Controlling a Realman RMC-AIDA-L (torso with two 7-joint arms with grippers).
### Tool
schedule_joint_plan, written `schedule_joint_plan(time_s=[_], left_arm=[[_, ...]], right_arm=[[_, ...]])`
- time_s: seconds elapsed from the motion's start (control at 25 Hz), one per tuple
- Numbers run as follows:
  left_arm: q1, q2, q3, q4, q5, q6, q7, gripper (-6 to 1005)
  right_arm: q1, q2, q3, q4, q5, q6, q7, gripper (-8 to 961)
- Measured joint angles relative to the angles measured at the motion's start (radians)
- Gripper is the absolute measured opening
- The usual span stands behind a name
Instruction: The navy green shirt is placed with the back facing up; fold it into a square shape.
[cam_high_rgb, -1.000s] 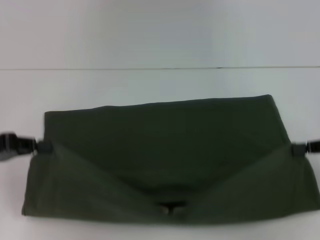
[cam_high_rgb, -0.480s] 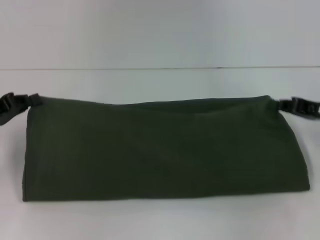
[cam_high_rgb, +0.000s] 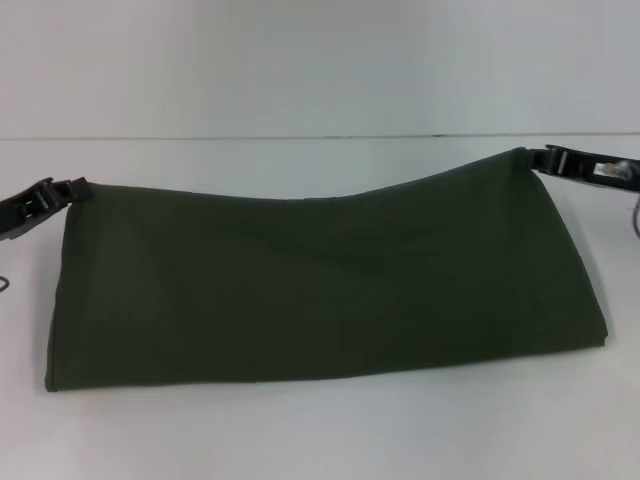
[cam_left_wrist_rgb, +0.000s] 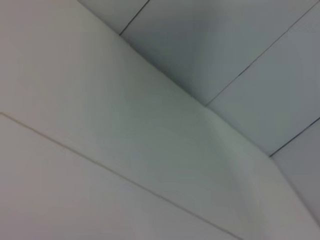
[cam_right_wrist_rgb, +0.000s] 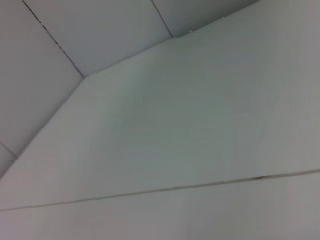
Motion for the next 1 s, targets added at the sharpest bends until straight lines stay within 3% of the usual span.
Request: schedule_joint_plan(time_s=[0.24, 0.72, 1.0], left_arm=[[-0.002, -0.025, 0.016, -0.01, -0.039, -0.114, 0.034, 112], [-0.01, -0.052, 0.024, -0.06, -0.137, -0.223, 0.136, 121], [-0.014, -0.057, 0.026, -0.1, -0.162, -0.262, 0.18, 126]], right_arm=[[0.021, 0.032, -0.072, 0.027, 0.03, 0.17, -0.033, 97], [0.044, 0.038, -0.111, 0.141, 0.255, 0.335, -0.243, 109], [0.066, 0.043, -0.112, 0.201, 0.289, 0.428, -0.331, 117]])
